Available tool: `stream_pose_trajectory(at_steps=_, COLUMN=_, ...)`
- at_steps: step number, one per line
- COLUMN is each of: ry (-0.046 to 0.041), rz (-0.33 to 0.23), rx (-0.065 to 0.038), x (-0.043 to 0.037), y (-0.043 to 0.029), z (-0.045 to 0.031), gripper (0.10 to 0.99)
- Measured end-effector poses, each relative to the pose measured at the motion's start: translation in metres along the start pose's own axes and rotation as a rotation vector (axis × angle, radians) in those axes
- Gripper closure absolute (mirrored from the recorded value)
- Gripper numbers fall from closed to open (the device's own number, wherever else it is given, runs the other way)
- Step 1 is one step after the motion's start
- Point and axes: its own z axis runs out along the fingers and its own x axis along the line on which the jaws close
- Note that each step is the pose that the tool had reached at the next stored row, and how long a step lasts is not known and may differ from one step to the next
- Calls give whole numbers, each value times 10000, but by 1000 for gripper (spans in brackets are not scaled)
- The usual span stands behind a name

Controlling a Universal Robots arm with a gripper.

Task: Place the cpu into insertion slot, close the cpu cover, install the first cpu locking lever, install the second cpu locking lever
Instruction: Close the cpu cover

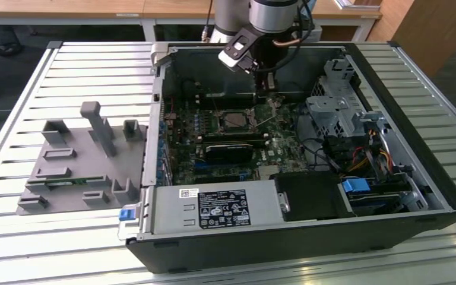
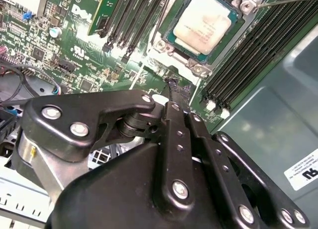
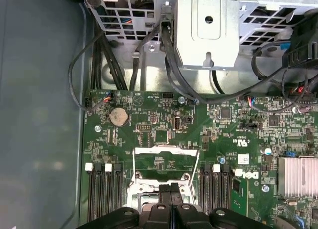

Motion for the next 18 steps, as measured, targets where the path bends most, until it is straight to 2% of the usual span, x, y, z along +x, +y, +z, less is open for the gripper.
stream_pose_trajectory(at_steps=18, ry=0, rz=0, rx=9, x=11, y=101, z=15, gripper=980)
